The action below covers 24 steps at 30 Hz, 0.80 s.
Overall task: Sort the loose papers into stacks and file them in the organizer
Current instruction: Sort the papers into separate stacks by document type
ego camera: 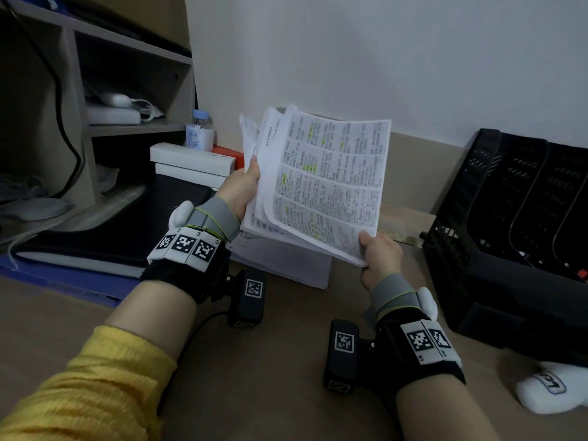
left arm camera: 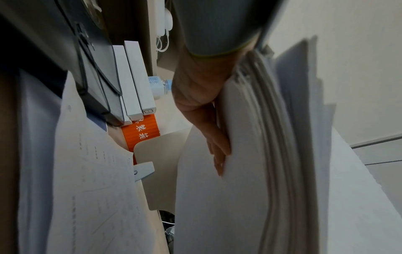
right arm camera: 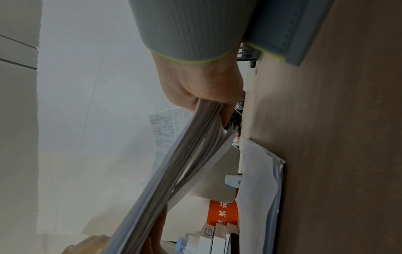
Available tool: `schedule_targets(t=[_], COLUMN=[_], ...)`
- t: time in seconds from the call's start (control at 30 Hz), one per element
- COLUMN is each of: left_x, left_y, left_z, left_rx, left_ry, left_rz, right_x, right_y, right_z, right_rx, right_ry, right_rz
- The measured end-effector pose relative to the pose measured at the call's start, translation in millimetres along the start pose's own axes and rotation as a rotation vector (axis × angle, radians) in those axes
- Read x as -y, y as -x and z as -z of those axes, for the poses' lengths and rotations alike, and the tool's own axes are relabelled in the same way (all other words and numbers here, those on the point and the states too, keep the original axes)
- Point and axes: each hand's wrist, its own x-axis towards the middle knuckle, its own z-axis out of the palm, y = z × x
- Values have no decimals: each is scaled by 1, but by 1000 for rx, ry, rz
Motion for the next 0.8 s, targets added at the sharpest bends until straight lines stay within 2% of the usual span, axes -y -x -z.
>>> schedule_targets(t=[0.33,0.6,0.73,0.8], left_x=[-2,-3,-4,-5], left_y=[7,11,9,8], left_z=[-2,-5,-7,-6], left_rx=[-19,4,-11,-21], left_ry=[-93,-150,-223,-249], left_rz=[-42,-44,-56,-55], right_x=[-1,1,-2,-5], right_y=[-10,-17,-24,-28], right_z=[5,15,32,43], right_rx=[-50,79,-24,-28], right_ry=[-54,87,164,230], right_rz=[-30,-216,-171,-140])
